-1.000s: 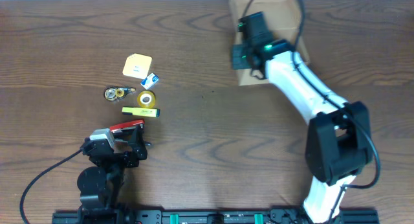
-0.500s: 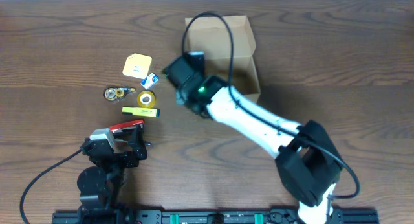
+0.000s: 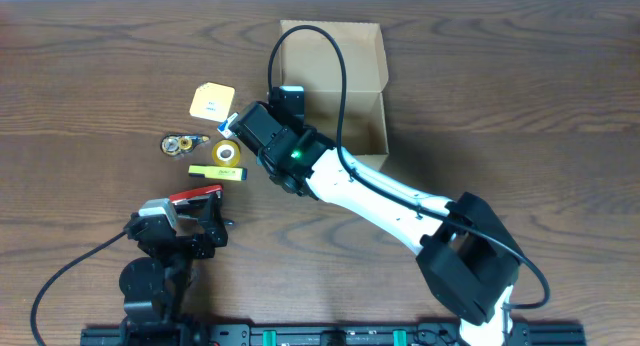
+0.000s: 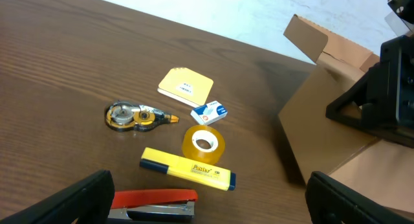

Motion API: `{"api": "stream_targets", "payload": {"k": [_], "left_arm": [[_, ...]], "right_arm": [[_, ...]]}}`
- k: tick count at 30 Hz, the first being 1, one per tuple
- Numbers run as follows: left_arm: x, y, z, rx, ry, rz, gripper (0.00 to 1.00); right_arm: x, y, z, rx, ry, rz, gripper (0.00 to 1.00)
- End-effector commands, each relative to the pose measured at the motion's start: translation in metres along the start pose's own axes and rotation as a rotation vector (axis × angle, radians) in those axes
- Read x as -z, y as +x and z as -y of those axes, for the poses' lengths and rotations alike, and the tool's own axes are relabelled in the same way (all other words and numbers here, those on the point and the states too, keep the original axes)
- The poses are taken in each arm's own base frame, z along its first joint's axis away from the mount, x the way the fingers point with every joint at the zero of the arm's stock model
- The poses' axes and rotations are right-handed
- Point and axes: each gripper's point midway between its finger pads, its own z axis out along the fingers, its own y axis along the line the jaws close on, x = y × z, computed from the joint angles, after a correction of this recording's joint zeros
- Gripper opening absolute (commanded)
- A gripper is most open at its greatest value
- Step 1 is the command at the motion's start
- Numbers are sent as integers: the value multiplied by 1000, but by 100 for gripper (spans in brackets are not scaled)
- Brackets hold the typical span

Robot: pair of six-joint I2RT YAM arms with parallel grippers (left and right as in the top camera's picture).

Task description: Pack container

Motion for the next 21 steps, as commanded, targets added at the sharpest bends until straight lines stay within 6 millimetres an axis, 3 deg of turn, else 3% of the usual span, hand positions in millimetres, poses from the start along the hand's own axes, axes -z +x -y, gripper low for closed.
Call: {"api": "stream_targets", "payload": {"k": [1,2,4,5,10,14,17,21], "left_arm": [[-3,9,-7,14,-26,-16,95],[-3,9,-7,15,-26,-16,95],[-3,9,-7,15,-26,-16,95],[-3,9,-7,15,-26,-16,95],[-3,9,-7,15,-26,-16,96],[-3,9,-7,15,-26,-16,95],[-3,9,-7,14,-26,-16,95],[-3,9,-7,15,-26,-16,95]], "right_arm": [[0,-5,-3,-6,10,29,45],[0,-5,-3,-6,9,30,65],[0,-6,-3,7,9,30,91],[1,-6,-4,25,8,31,99],[26,-24,-3,98,-2,43,99],[70,-61,3,122,-43,108,99],[107,-94,30,103,-50,162,99],[122,-116,76,139,-22,141,99]]}}
